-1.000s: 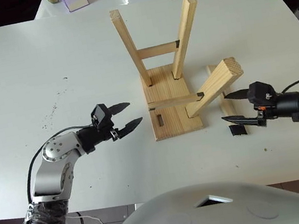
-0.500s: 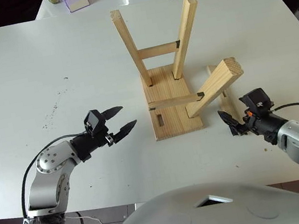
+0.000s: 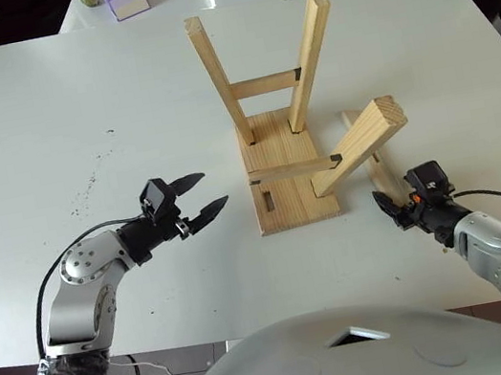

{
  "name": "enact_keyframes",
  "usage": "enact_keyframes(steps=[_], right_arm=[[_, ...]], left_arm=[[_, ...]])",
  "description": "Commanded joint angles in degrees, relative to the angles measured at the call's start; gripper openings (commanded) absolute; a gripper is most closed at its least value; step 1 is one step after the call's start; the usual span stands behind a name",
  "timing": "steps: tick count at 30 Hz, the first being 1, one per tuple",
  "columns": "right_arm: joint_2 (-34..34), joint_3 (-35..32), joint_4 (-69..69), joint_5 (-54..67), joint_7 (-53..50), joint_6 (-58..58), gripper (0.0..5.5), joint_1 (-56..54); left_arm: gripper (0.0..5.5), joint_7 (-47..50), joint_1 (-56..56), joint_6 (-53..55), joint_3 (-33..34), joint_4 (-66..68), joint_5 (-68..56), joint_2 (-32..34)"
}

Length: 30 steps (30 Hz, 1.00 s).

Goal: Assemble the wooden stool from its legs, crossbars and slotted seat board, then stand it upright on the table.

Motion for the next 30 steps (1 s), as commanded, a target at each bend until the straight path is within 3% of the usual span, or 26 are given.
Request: enact_keyframes(steps=[1, 7, 9, 17, 19, 23, 26, 30], right_arm=[[-0.29, -1.38, 2.27, -0.15, 1.09, -0.52, 2.89, -0.60], [-1.10, -4.88, 4.39, 0.66, 3.17, -2.64, 2.05, -6.14], [-1.45, -6.56, 4.93, 1.56, 4.52, -3.63, 2.05, -8.50], [-4.82, -15.22, 9.51, 6.34, 10.94, -9.89, 2.05, -20.33], [-7.19, -18.54, 11.07, 9.16, 13.26, -10.79, 2.05, -26.64], [-9.88, -24.11, 12.23, 21.68, 17.49, -8.46, 2.05, -40.82], [-11.91, -21.75, 11.26, 28.06, 22.97, -8.56, 2.05, -47.25], [-16.26, -19.56, 13.71, 38.28, 28.35, -3.50, 2.05, -58.80]], left_arm=[[3.43, 6.91, -4.83, 2.31, 6.34, 1.19, -3.02, -2.22], [3.43, 21.72, -14.40, 14.38, 10.84, 3.59, -3.00, -2.98], [3.43, 24.20, -16.65, 20.07, 11.10, 2.80, -4.01, -2.12], [3.43, 22.25, -26.61, 25.62, 17.84, -5.21, -16.33, -0.03], [3.43, 20.47, -29.68, 22.44, 17.17, -8.61, -16.77, 0.55], [3.43, 15.44, -36.30, 27.36, 13.84, -12.03, -25.22, 2.43], [3.43, 14.60, -40.39, 29.04, 11.48, -13.00, -31.38, 0.23], [2.87, 15.20, -47.64, 32.41, 8.94, -9.77, -37.74, -1.76]])
